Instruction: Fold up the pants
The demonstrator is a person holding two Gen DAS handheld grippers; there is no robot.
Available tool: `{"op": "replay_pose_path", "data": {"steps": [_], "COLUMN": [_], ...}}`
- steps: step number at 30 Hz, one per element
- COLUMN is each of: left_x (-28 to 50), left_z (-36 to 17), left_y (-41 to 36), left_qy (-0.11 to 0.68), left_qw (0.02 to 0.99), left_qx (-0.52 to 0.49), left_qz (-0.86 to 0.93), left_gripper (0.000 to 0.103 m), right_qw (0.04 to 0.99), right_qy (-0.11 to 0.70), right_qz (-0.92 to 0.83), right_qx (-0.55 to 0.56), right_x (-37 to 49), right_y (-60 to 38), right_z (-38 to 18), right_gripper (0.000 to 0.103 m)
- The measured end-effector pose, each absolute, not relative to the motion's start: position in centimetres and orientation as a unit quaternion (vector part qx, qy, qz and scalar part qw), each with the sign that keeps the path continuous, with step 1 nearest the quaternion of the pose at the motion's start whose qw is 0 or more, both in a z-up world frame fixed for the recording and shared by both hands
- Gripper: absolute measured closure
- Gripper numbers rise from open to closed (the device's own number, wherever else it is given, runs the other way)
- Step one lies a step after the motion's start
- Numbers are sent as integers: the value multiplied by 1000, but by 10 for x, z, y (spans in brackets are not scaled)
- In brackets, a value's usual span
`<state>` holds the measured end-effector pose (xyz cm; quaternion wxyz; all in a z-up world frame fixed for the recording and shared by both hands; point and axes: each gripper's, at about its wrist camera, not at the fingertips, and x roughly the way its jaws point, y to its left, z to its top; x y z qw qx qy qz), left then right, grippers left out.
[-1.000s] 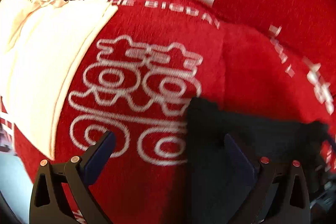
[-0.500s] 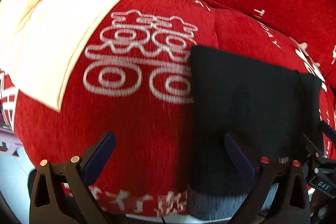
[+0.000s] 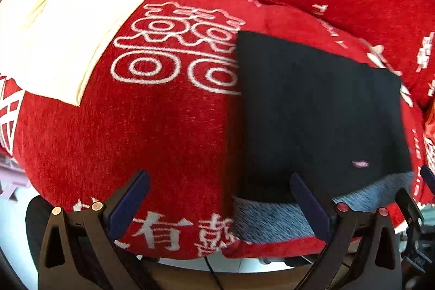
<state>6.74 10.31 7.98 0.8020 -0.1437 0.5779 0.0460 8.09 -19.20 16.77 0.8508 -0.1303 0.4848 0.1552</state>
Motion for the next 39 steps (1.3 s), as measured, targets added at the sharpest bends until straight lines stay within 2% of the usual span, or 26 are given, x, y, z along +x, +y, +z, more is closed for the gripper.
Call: {"op": "replay_pose_path", "data": {"steps": [4, 9, 14, 17, 21, 29, 35, 39], "left_x": [64, 65, 72, 73, 76, 79, 77, 82], "left_z": [68, 63, 55, 64, 75, 66, 77, 77], "left_y": [95, 98, 93, 88, 79, 76, 71, 64], "left_qy": [585, 588, 595, 588, 577, 588, 578, 580], "left_qw": [797, 794, 789, 797, 807, 800, 810, 808], "left_qx": [-142, -150, -149, -131, -117, -111, -101, -97], "left_qz": [41, 32, 34, 43, 36, 35, 26, 18], "left_gripper": [0, 0, 0, 0, 0, 0, 0, 0], "right_qw": [852, 849, 830, 845, 864, 842, 852, 839], "right_qy": [468, 473, 515, 495, 445, 486, 470, 499], "right_qz": [198, 155, 127, 128, 143, 155, 162, 171], "right_qx": [-128, -178, -175, -157, -185, -177, -161, -133], "right_x": [58, 50, 57, 54, 51, 69, 85, 127], "right_y": [-182, -162, -164, -172, -166, -166, -173, -175], "right_z": [166, 138, 111, 128, 151, 132, 157, 155], "right_gripper": [0, 0, 0, 0, 0, 0, 0, 0]}}
